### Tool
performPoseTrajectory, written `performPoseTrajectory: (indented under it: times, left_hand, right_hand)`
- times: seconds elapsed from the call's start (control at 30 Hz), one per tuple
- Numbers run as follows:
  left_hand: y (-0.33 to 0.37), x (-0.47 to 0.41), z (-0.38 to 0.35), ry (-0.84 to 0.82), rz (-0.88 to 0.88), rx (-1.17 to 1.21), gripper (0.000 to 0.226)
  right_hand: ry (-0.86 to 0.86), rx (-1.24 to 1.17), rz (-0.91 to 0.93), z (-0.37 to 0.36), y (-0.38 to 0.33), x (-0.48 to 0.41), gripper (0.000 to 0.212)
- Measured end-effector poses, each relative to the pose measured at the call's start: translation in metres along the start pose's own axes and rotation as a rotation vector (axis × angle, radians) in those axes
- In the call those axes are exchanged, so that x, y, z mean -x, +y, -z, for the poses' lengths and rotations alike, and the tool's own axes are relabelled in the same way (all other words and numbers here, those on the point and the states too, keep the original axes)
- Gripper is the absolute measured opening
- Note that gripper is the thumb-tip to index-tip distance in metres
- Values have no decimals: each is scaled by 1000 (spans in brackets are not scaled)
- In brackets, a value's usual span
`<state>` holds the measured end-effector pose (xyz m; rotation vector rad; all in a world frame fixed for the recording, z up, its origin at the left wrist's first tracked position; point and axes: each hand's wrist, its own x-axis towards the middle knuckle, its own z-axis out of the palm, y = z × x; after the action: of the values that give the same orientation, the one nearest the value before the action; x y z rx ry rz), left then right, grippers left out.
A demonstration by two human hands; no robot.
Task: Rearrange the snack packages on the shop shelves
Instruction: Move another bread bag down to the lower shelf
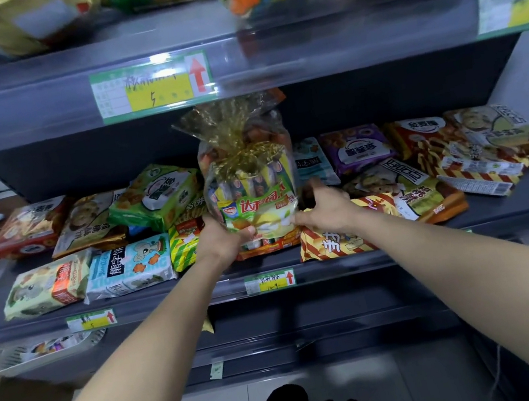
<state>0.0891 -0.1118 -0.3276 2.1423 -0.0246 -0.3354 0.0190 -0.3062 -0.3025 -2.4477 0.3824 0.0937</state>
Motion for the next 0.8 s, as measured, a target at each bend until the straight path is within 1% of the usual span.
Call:
performPoseTrajectory:
  times: [0.03,0.1,0.17,0.23,0.33,0.47,0.57,0.67,0.73,0.8]
  left_hand:
    - [0,0,0,34,-24,-27,77]
    - [0,1,-1,37,-44,-32,73]
    - [0,1,0,2,-47,18,64]
    - [-1,1,0,-8,-56,72,56]
    - [-1,4,-2,51,-61,76,50]
    - [2,8,-3,100,-51,16,52]
    - [7,12,2,135,-30,-53,56]
    - [17,21,3,209,58,-132,66]
    - [25,30,2,245,72,-129,63]
    - [35,38,1,255,59,-113,53]
  right_hand:
    - [12,-39,4,0,-2,0,49]
    - [24,-75,8,0,-5,1,50]
    - [41,-51,6,-2,-7,0,45]
    - [64,-21,-5,-5,-9,-1,45]
    - [65,12,-6,-9,-13,-3,41]
    - [59,39,-6,-7,-13,-1,40]
    - [51,45,10,-1,-11,2,48]
    - [57,-1,37,6,-12,6,49]
    - [81,-26,43,13,-12,9,47]
    - [117,-58,41,22,-10,13,45]
